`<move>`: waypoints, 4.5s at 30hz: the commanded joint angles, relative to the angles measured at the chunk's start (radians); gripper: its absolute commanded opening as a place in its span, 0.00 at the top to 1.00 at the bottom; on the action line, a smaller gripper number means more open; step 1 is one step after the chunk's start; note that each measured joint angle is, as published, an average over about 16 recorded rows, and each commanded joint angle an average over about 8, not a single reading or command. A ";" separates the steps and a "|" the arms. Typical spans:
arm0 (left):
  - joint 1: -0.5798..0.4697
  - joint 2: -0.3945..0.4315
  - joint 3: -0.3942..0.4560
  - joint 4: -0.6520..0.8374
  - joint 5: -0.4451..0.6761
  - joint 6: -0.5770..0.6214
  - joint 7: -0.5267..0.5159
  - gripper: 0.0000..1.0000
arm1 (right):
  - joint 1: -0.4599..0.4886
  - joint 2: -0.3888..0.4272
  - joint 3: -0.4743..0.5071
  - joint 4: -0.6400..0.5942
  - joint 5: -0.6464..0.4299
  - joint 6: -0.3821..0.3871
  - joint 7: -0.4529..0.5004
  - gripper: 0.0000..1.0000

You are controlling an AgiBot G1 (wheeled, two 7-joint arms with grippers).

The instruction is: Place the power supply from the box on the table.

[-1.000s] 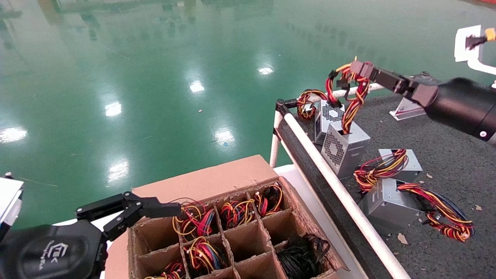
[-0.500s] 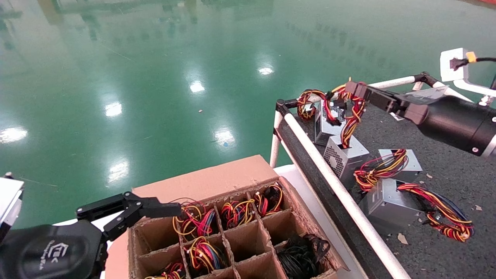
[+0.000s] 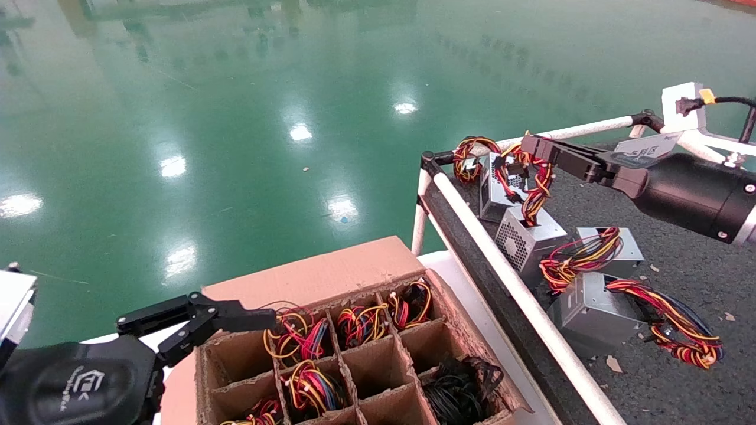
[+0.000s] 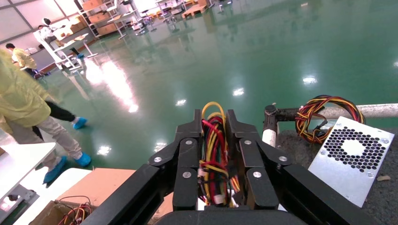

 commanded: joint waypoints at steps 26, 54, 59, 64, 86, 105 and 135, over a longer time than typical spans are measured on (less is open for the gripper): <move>0.000 0.000 0.000 0.000 0.000 0.000 0.000 0.00 | 0.001 -0.001 0.004 -0.003 0.006 0.003 0.001 0.00; 0.000 0.000 0.000 0.000 0.000 0.000 0.000 0.00 | -0.218 0.089 0.065 0.390 0.087 -0.036 0.038 0.00; 0.000 0.000 0.000 0.000 0.000 0.000 0.000 0.00 | -0.278 0.113 0.082 0.497 0.109 -0.046 0.048 0.00; 0.000 0.000 0.000 0.000 0.000 0.000 0.000 0.00 | -0.337 0.137 0.098 0.604 0.130 -0.057 0.059 0.00; 0.000 0.000 0.001 0.000 0.000 0.000 0.000 0.00 | -0.600 0.244 0.170 1.075 0.226 -0.103 0.103 0.00; 0.000 0.000 0.001 0.001 -0.001 0.000 0.000 0.00 | -0.732 0.299 0.208 1.311 0.276 -0.128 0.125 0.00; 0.000 0.000 0.001 0.001 -0.001 0.000 0.001 0.00 | -0.714 0.291 0.202 1.279 0.269 -0.123 0.123 0.00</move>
